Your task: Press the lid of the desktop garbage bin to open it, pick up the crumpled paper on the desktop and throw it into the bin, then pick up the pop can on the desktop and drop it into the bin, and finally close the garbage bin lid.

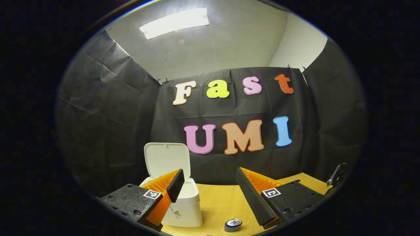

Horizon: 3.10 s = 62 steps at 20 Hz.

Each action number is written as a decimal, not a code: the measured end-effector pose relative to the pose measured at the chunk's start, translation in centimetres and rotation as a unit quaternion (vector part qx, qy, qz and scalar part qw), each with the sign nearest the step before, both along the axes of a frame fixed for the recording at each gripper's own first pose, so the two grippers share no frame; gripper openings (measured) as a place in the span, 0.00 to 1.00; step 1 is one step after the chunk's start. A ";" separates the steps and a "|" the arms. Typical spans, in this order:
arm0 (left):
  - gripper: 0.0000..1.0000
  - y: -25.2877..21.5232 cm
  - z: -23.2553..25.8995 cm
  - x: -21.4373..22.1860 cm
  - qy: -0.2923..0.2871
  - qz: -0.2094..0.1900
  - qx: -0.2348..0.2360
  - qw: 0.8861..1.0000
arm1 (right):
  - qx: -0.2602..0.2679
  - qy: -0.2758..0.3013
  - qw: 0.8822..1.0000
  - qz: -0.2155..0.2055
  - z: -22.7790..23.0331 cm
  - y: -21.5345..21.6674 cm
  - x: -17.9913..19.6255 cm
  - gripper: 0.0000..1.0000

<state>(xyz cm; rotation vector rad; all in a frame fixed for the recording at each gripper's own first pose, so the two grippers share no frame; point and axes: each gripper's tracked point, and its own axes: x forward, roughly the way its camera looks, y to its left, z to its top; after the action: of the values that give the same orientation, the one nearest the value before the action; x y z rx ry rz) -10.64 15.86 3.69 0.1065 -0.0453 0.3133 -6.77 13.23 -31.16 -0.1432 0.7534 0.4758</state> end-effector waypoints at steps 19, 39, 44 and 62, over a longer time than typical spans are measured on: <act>0.95 2.0 -3.0 -1.8 0.043 0.038 -0.010 0.998 | -0.060 0.113 0.990 0.059 -9.0 0.8 -5.2 0.45; 0.95 6.1 -3.8 -3.5 0.042 0.068 -0.015 0.997 | 0.061 -0.091 0.989 0.102 10.7 11.0 5.9 0.04; 0.99 9.1 -4.4 -4.9 0.045 0.092 -0.020 0.995 | 0.091 -0.149 0.976 0.131 16.2 16.5 8.2 0.03; 0.96 19.2 -10.7 -11.6 0.111 0.167 -0.059 0.978 | 0.154 -0.202 0.936 0.244 20.6 41.1 10.9 0.03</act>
<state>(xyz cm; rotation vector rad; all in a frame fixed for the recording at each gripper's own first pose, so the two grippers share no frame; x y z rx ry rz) -22.24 35.07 -7.03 0.0295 0.2146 0.6366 4.13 54.38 -10.56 -0.1288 0.2222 0.9973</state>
